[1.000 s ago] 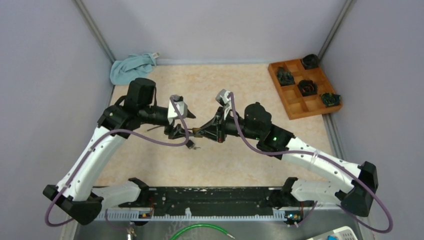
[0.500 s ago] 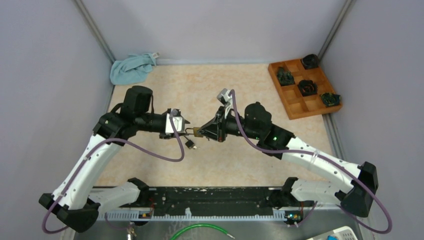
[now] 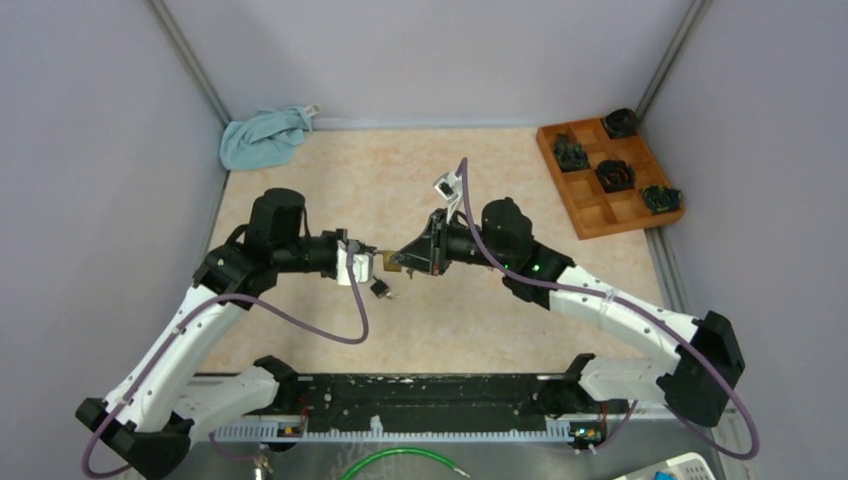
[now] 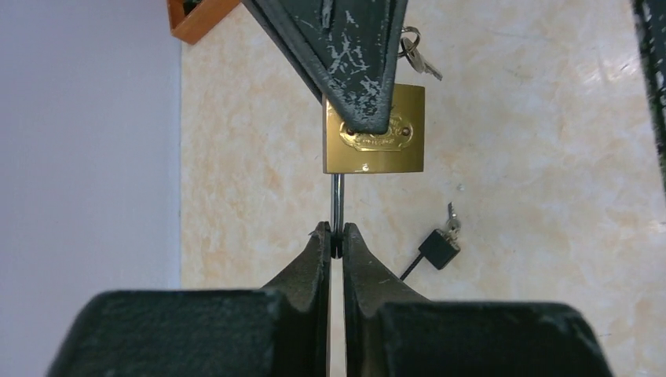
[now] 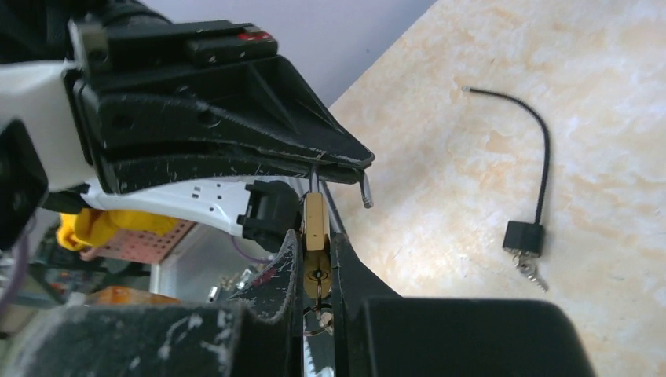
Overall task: Unlock with the key
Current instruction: Place the lock at the center of the board.
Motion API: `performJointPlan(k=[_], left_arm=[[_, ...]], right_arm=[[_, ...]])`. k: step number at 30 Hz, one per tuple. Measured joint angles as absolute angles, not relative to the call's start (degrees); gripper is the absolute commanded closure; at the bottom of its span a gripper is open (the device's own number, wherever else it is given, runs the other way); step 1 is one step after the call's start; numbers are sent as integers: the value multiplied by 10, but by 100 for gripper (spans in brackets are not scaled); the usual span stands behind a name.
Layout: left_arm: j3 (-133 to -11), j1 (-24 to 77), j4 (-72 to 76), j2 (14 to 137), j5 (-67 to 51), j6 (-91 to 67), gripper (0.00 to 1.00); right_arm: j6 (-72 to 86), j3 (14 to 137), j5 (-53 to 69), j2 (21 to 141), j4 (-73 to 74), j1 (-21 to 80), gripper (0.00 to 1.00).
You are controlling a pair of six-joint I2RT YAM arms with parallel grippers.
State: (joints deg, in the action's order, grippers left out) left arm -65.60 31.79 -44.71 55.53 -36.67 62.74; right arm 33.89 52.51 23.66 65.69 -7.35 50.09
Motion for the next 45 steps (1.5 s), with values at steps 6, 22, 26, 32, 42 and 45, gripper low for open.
performJointPlan(k=[6, 22, 26, 32, 42, 45], left_arm=[[-573, 331, -373, 521, -297, 719, 64], [-588, 336, -396, 651, -173, 748, 22], [-606, 320, -412, 646, -173, 701, 20], [-626, 300, -429, 645, -176, 647, 22], [-640, 295, -440, 641, -176, 615, 23], [-643, 295, -441, 641, -180, 609, 22]], right_arm=[[434, 520, 280, 715, -104, 466, 100], [494, 562, 290, 974, -86, 364, 100], [454, 604, 263, 1037, -68, 362, 100], [406, 623, 223, 1087, -62, 362, 100], [396, 585, 217, 1096, -100, 362, 93], [396, 586, 217, 1096, -98, 362, 70]])
